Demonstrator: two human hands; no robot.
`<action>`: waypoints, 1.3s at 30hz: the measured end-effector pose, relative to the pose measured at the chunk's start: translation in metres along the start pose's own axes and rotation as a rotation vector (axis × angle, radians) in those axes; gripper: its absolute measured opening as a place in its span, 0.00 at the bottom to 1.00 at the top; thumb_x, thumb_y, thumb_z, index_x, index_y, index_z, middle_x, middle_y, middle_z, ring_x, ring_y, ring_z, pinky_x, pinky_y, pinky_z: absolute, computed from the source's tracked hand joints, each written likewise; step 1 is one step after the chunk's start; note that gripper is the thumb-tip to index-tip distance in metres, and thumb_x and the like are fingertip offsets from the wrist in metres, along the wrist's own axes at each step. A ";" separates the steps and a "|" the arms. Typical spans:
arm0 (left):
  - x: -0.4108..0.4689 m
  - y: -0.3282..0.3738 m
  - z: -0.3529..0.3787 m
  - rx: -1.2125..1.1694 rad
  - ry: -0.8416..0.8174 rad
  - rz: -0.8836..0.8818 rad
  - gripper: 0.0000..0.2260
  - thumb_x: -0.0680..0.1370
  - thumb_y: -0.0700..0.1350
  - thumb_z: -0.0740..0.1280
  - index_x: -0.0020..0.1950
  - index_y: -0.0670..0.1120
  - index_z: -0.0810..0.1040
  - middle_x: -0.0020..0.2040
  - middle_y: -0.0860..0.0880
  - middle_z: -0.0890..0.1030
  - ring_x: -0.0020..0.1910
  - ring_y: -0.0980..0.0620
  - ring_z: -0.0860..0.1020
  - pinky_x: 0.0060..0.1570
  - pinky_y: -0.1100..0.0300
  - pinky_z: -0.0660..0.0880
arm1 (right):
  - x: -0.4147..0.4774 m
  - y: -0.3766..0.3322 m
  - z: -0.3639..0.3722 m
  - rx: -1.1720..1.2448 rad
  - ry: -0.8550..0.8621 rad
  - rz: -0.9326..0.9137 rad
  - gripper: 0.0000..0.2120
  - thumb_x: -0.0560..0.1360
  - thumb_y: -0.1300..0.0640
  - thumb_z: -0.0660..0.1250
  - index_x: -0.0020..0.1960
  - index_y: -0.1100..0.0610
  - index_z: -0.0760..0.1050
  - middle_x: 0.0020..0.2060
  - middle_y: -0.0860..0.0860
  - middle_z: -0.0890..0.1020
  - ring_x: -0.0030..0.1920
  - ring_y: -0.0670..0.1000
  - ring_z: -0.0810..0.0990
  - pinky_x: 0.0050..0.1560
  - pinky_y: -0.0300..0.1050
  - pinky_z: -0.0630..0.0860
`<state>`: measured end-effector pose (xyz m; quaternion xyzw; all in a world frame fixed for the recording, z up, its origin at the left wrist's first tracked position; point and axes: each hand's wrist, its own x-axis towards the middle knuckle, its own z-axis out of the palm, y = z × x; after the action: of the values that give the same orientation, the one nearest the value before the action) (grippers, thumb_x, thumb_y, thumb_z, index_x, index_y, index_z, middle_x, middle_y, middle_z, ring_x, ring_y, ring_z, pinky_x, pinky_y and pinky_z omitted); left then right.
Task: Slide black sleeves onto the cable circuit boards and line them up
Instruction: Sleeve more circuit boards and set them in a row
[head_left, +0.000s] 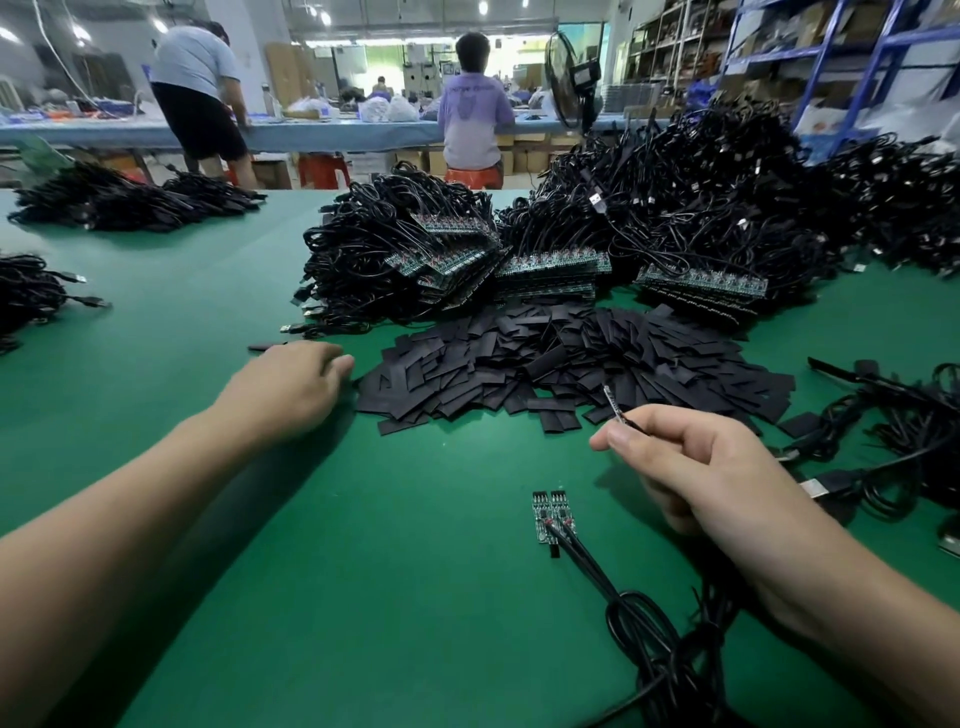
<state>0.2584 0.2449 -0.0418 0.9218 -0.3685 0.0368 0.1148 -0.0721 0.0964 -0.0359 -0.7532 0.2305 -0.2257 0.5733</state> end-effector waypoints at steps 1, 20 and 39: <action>0.001 -0.002 -0.001 -0.007 -0.028 -0.029 0.18 0.86 0.52 0.56 0.65 0.43 0.78 0.66 0.40 0.79 0.65 0.38 0.76 0.62 0.47 0.74 | 0.000 -0.001 0.001 0.001 -0.006 -0.004 0.18 0.68 0.35 0.68 0.48 0.47 0.85 0.24 0.41 0.72 0.26 0.43 0.66 0.29 0.30 0.64; -0.007 -0.007 -0.004 -0.001 -0.034 0.027 0.18 0.86 0.52 0.55 0.68 0.47 0.78 0.68 0.43 0.79 0.67 0.40 0.75 0.65 0.47 0.72 | 0.002 0.000 0.000 0.021 -0.002 0.015 0.15 0.70 0.38 0.66 0.46 0.47 0.84 0.24 0.38 0.76 0.27 0.35 0.74 0.38 0.39 0.62; -0.029 0.021 -0.020 -0.004 0.079 0.421 0.09 0.77 0.52 0.74 0.56 0.53 0.87 0.58 0.57 0.83 0.56 0.53 0.80 0.56 0.55 0.75 | 0.007 0.007 -0.004 0.089 -0.006 0.022 0.21 0.73 0.34 0.63 0.47 0.49 0.85 0.25 0.41 0.66 0.26 0.44 0.62 0.26 0.34 0.61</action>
<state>0.2233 0.2546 -0.0227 0.8220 -0.5484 0.0952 0.1206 -0.0697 0.0880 -0.0412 -0.7252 0.2266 -0.2273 0.6092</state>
